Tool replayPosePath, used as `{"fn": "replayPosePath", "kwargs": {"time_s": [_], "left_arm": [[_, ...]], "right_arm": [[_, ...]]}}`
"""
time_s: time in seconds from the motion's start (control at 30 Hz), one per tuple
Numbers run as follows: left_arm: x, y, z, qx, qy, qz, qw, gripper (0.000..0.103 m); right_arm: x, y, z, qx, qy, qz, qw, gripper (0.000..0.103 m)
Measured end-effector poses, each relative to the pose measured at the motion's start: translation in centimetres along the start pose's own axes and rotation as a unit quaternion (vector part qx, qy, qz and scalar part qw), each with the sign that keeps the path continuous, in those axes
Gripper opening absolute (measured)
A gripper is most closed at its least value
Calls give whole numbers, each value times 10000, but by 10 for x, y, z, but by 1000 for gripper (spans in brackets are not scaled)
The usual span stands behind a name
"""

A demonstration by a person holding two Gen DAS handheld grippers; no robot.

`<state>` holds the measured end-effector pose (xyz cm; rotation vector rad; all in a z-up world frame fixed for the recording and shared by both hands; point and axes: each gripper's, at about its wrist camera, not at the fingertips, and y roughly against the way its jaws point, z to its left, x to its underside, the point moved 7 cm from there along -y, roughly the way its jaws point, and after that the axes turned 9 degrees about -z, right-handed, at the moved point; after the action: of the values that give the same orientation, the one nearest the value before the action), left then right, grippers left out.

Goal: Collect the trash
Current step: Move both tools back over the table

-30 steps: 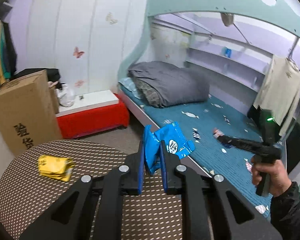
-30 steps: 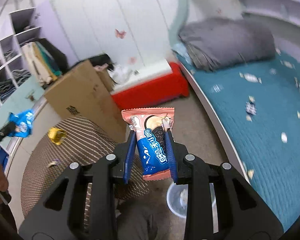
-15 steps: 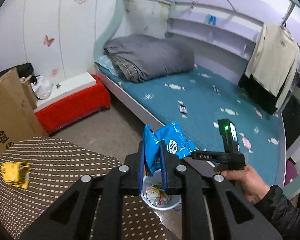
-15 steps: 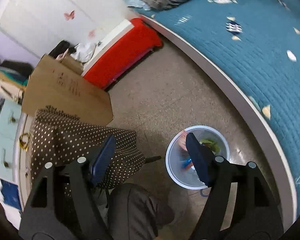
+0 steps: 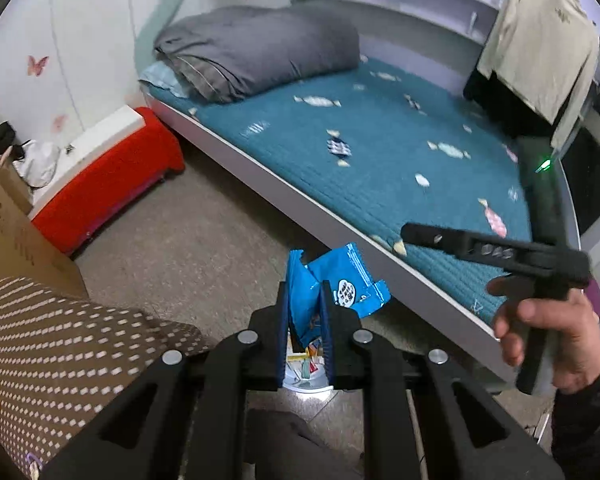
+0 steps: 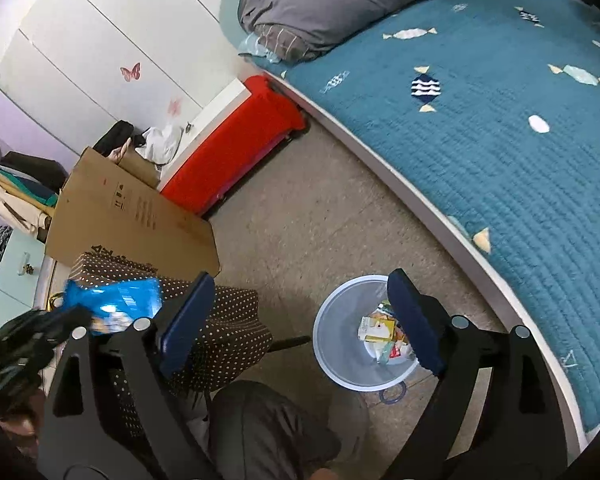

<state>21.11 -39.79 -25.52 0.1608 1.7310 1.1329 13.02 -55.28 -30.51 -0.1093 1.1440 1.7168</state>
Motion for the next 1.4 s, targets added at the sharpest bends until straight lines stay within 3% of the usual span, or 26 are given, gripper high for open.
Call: {"fn": "replayPosePath", "kwargs": {"time_s": [0.07, 0.13, 0.17, 0.2, 0.4, 0.7, 1.17, 1.4], "left_arm": [[1, -13, -4, 46, -105, 155, 9998, 18], [5, -28, -6, -22, -178, 343, 9993, 50], [6, -31, -2, -93, -132, 381, 9991, 89], [6, -33, 1, -201, -67, 342, 9992, 97], [11, -12, 20, -416, 204, 209, 9987, 97], [5, 63, 37, -674, 320, -455, 9962, 97], [24, 161, 65, -811, 636, -1299, 9861, 97], [46, 196, 96, -1012, 820, -1515, 9798, 97]], "right_arm": [[-2, 5, -2, 6, -14, -50, 10000, 87], [-5, 8, -1, 9, -14, -87, 10000, 88], [-6, 10, 0, 11, -16, -105, 9999, 88], [-6, 11, 2, 3, -6, -116, 9999, 89], [0, 14, 19, -55, 185, -105, 9998, 97], [6, 18, 54, -41, 399, -171, 9990, 97], [5, 44, 149, -393, 1148, -334, 9921, 97], [14, 56, 215, -568, 1793, -395, 9814, 97]]}}
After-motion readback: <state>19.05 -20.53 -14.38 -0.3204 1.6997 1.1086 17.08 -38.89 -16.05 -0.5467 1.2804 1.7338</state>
